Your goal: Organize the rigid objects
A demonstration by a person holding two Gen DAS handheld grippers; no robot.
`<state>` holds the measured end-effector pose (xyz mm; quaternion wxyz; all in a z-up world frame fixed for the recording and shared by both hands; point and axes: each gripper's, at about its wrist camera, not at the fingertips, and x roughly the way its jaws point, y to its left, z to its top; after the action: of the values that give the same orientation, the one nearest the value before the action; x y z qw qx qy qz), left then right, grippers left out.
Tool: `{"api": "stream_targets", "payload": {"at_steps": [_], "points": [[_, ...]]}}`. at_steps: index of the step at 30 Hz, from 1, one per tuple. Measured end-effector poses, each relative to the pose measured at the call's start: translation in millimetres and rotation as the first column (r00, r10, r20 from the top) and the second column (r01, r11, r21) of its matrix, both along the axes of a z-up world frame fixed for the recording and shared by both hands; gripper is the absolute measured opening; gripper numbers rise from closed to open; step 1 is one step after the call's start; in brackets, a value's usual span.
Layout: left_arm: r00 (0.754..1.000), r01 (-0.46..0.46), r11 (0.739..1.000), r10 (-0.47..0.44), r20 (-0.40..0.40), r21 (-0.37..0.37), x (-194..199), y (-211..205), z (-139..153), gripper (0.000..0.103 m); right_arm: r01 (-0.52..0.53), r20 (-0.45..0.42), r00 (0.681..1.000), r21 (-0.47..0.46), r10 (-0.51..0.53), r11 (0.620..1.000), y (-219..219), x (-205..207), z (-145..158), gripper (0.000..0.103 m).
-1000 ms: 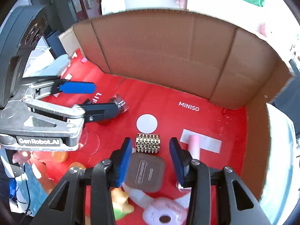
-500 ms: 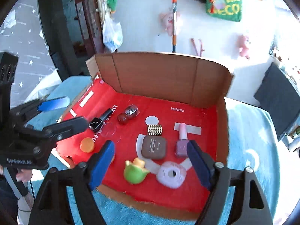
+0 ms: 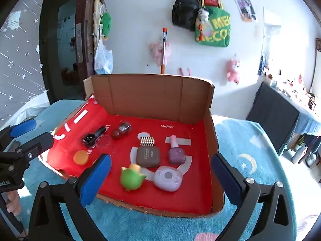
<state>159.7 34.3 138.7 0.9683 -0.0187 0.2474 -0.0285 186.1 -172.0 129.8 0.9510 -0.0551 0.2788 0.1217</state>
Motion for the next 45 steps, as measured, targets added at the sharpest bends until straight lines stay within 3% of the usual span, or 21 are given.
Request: {"api": "stream_targets", "payload": {"at_steps": [10,16,30,45], "points": [[1.000,-0.022,0.997,0.021,0.005,0.073,34,-11,-38,0.098,0.031,0.060,0.998,0.006,-0.031,0.999,5,29,-40,0.103],[0.997,-0.036,0.997,0.040,-0.062,0.063,50,-9,-55,0.098,0.016,0.057,0.998,0.001,-0.016,1.000,6,37,-52,0.103],[0.992,-0.057,0.996,0.064,-0.112,0.071,58,-2,-63,0.098,0.010,0.007,1.000,0.043,-0.011,0.999,1,42,-59,0.103],[0.993,-0.049,0.995,0.057,-0.101,0.084,55,-6,-62,0.098,0.028,-0.002,1.000,0.031,-0.028,0.999,1,43,-61,0.103]]}}
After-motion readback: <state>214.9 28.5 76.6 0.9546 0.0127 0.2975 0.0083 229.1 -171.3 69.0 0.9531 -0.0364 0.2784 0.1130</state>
